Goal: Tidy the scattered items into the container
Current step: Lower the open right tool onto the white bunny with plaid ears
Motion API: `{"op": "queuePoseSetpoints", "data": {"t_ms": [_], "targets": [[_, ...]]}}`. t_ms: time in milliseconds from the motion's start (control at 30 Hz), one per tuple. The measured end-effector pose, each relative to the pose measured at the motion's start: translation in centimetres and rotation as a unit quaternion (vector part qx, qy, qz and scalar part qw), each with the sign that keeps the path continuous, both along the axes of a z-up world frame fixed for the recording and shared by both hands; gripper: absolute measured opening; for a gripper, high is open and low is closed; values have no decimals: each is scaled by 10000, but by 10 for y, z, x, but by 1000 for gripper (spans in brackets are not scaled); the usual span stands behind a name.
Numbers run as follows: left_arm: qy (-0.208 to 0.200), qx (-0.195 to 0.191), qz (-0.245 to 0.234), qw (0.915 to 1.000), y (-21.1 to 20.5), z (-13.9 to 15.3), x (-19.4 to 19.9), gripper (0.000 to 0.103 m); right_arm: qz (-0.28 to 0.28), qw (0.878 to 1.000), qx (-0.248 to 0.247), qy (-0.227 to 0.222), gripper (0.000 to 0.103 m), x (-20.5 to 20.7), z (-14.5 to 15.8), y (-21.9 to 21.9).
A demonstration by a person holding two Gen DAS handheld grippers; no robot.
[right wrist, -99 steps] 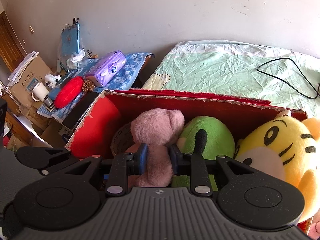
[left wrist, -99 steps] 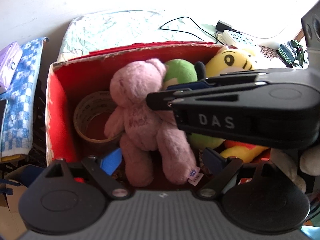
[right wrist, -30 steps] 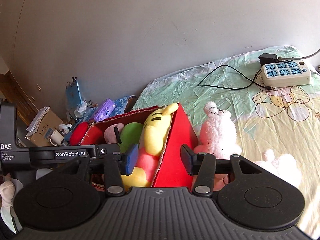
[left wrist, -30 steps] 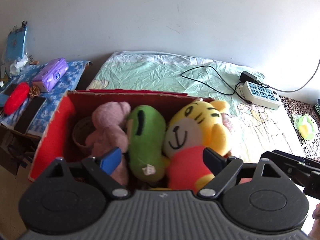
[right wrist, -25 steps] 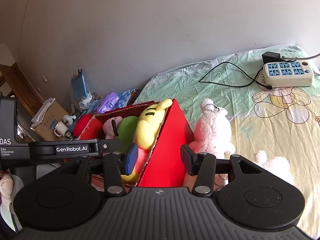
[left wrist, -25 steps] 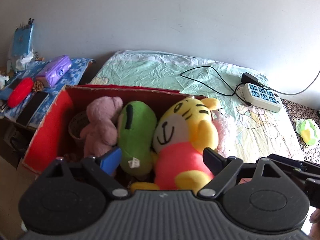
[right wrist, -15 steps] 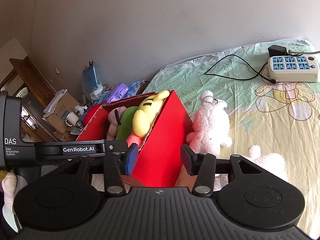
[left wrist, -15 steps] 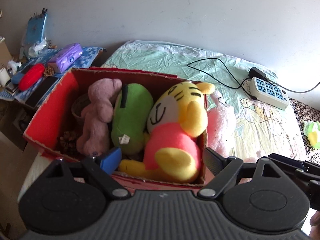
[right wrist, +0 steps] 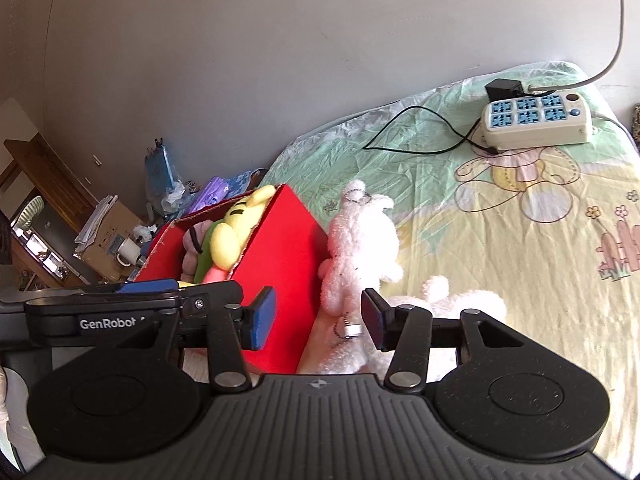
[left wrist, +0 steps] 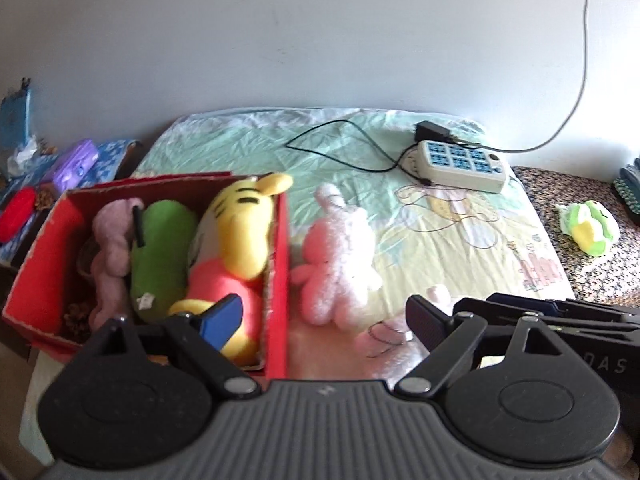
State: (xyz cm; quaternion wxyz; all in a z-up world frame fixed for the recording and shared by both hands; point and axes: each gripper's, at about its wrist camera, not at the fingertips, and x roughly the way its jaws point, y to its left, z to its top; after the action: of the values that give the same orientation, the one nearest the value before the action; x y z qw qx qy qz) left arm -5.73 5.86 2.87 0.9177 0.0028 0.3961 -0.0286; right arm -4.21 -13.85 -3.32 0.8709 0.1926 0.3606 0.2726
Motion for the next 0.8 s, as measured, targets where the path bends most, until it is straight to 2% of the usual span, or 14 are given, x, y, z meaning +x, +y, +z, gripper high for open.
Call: {"op": "queuePoseSetpoints", "data": {"t_ms": [100, 200, 300, 500, 667, 800], "targets": [[63, -192, -390, 9990, -15, -3, 4, 88, -321, 9994, -68, 117, 52, 0, -6, -19], [63, -210, -690, 9974, -28, -11, 7, 88, -575, 9980, -118, 251, 52, -1, -13, -34], [313, -407, -910, 9945, -33, -27, 15, 88, -750, 9964, -205, 344, 52, -1, -18, -42], [849, -634, -1156, 9876, -40, -64, 29, 88, -990, 9929, -243, 612, 52, 5, -30, -55], [1098, -529, -1254, 9846, -44, -88, 36, 88, -1144, 9886, -75, 981, 52, 13, -44, -65], [1319, -603, -1469, 9785, -52, -103, 33, 88, -1187, 9858, -2, 1189, 52, 17, -53, -67]]}}
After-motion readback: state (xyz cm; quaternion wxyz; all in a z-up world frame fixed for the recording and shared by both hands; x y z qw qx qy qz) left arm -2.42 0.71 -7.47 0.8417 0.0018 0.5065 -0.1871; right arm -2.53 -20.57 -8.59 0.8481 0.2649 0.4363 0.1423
